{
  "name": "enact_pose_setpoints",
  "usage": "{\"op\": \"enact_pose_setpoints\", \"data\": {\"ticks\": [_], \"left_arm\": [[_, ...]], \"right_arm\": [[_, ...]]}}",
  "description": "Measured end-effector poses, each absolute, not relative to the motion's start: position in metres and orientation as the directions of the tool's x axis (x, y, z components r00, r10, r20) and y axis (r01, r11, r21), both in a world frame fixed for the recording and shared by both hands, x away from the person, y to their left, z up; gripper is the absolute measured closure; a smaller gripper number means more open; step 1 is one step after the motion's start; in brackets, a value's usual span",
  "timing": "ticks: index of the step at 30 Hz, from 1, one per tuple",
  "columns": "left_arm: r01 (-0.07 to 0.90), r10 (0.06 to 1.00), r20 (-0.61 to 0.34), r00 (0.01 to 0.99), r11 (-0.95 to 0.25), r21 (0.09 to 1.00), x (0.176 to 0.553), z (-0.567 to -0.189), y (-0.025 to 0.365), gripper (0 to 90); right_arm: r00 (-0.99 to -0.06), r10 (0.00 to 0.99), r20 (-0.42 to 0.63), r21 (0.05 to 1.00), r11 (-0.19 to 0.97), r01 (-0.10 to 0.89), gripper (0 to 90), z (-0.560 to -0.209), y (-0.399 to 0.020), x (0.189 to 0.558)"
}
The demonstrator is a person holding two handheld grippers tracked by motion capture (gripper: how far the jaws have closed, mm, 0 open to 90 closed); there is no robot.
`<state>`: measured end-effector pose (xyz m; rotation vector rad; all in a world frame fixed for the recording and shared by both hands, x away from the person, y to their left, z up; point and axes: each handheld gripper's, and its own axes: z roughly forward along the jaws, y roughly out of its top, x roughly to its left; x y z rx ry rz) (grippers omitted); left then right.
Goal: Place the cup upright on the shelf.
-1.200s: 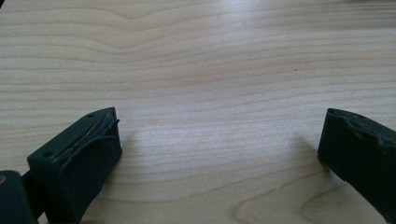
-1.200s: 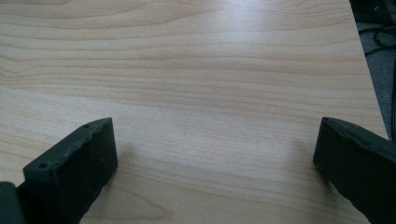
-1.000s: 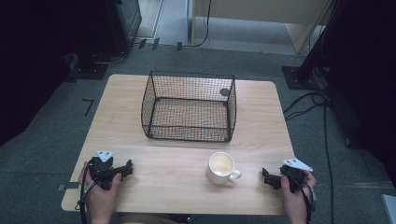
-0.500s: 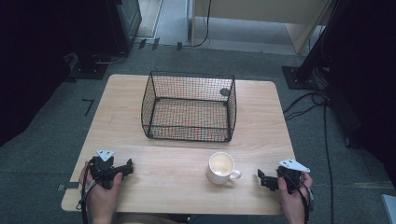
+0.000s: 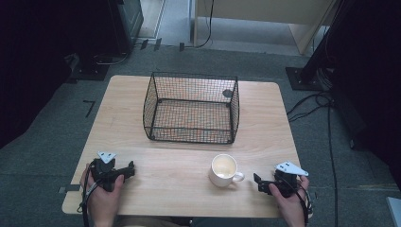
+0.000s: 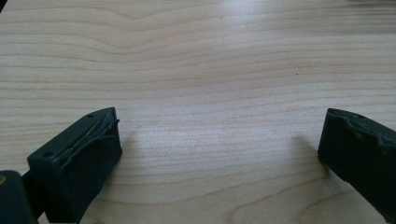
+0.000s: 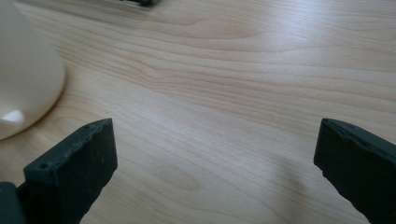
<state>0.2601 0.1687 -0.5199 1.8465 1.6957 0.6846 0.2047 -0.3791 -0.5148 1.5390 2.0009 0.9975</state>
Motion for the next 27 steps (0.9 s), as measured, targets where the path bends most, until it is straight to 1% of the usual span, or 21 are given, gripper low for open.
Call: {"op": "enact_pose_setpoints", "data": {"ticks": [9, 12, 17, 18, 19, 24, 27], "left_arm": [[0.724, 0.997, 0.010, 0.081, -0.066, 0.686, 0.260, -0.520, 0.169, 0.0], [0.725, 0.997, 0.011, 0.081, -0.066, 0.686, 0.260, -0.520, 0.169, 0.0], [0.724, 0.997, 0.010, 0.081, -0.066, 0.686, 0.260, -0.520, 0.169, 0.0], [0.725, 0.997, 0.010, 0.081, -0.066, 0.686, 0.260, -0.520, 0.169, 0.0], [0.724, 0.997, 0.010, 0.081, -0.066, 0.686, 0.260, -0.520, 0.169, 0.0], [0.724, 0.997, 0.010, 0.081, -0.066, 0.686, 0.260, -0.520, 0.169, 0.0], [0.724, 0.997, 0.010, 0.081, -0.066, 0.686, 0.260, -0.520, 0.169, 0.0]], "right_arm": [[-0.363, 0.927, 0.098, 0.766, 0.163, 0.622, 0.4, -0.510, -0.368, 0.200], [-0.389, 0.917, 0.086, 0.775, 0.184, 0.605, 5.2, -0.510, -0.365, 0.198], [-0.441, 0.892, 0.098, 0.780, 0.206, 0.590, 6.7, -0.510, -0.359, 0.196], [-0.451, 0.886, 0.102, 0.781, 0.210, 0.588, 8.1, -0.510, -0.358, 0.196], [-0.459, 0.882, 0.104, 0.781, 0.213, 0.588, 11.4, -0.510, -0.357, 0.195], [-0.495, 0.863, 0.100, 0.766, 0.250, 0.592, 13.8, -0.513, -0.353, 0.192], [-0.526, 0.845, 0.094, 0.767, 0.276, 0.580, 18.3, -0.515, -0.349, 0.190]]}}
